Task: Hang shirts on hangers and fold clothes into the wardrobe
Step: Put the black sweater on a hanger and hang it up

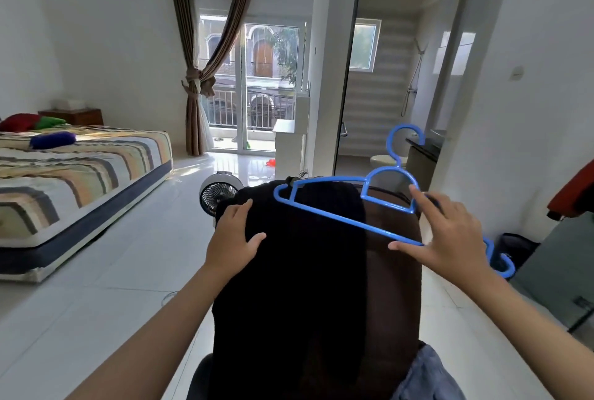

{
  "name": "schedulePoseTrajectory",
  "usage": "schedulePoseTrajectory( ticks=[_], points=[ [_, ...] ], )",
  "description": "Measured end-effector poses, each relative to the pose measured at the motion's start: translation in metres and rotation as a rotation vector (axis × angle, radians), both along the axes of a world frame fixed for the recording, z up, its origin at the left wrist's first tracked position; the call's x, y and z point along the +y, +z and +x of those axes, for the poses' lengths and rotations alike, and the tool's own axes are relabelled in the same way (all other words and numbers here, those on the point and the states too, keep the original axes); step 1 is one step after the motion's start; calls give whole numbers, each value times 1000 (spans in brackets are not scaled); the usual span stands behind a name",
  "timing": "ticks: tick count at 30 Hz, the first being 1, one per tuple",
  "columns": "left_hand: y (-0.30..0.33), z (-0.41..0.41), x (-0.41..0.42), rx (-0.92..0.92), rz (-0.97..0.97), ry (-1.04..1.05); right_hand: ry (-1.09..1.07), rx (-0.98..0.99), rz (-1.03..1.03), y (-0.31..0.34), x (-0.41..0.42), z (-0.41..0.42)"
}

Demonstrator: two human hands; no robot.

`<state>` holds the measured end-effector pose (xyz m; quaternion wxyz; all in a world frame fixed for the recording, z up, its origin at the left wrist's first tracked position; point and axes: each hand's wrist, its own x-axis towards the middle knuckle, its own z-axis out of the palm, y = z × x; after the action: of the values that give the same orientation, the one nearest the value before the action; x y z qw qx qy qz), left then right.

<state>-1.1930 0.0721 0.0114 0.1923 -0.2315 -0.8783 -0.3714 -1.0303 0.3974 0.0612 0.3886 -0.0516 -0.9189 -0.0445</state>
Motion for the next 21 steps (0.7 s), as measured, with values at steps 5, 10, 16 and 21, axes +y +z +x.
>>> schedulePoseTrajectory(
  ticks=[5, 10, 16, 21],
  points=[
    [-19, -40, 26, -146, -4, 116, -63, -20, -36, -12, 24, -7],
    [-26, -55, 47, -122, 150, 223, -89, -34, -43, -25, 30, -8],
    [-34, -48, 43, -57, 190, 159, -116, -46, -96, -42, 25, -11],
    [-55, -21, 36, -124, 102, -70, -107, -17, -181, -45, 13, -23]
  ],
)
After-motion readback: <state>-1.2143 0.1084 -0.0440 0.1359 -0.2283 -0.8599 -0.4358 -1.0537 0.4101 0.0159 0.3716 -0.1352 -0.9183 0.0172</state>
